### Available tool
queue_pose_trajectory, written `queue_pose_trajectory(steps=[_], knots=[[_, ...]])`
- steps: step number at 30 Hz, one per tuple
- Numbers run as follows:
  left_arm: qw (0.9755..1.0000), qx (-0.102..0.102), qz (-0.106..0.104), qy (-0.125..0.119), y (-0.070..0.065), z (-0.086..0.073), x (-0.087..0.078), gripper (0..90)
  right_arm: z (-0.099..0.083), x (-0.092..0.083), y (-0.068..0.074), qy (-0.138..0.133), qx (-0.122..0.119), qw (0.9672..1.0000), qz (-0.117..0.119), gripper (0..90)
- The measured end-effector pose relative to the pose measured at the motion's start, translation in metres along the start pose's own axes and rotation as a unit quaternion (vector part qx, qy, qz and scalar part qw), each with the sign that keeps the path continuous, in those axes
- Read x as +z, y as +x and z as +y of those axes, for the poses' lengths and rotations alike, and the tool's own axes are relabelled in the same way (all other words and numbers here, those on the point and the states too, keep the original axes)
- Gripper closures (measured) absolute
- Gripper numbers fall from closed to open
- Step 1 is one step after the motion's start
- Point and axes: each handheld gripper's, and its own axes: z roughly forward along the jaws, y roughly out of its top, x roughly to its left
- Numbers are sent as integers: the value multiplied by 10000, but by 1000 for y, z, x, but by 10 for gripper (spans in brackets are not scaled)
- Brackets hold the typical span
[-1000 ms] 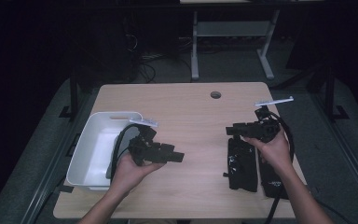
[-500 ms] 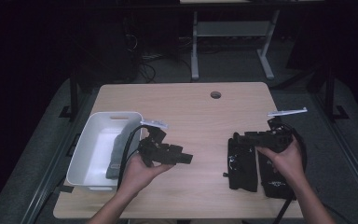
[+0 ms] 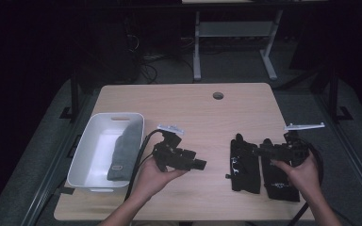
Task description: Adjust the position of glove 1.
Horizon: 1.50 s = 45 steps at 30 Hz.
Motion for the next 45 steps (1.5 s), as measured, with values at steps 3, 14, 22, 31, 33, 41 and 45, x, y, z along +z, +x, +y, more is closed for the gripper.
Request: queue_pose_trajectory(steps=[3,14,22,31,33,41,45], knots=[[10000,29,-13,30,-1,-1,4,348,-11,0,-5,68,15,9999,-73,481],[9998,11,-99,148,-3,-6,23,342,-41,-9,-21,96,150,9994,-291,489],[9996,42,-149,222,-5,-7,32,338,-54,-15,-30,122,69,9982,-575,524],[9995,23,-192,258,-6,-8,37,337,-65,-16,-37,319,-28,9938,-1060,560],[9994,13,-200,265,-6,-9,37,336,-68,-14,-38,352,-84,9924,-1175,569],[9993,-2,-203,300,-5,-10,39,333,-76,-4,-34,450,-465,9852,-1585,635],[9993,-7,-217,312,-6,-11,40,333,-79,-1,-28,434,-840,9770,-1911,699]])
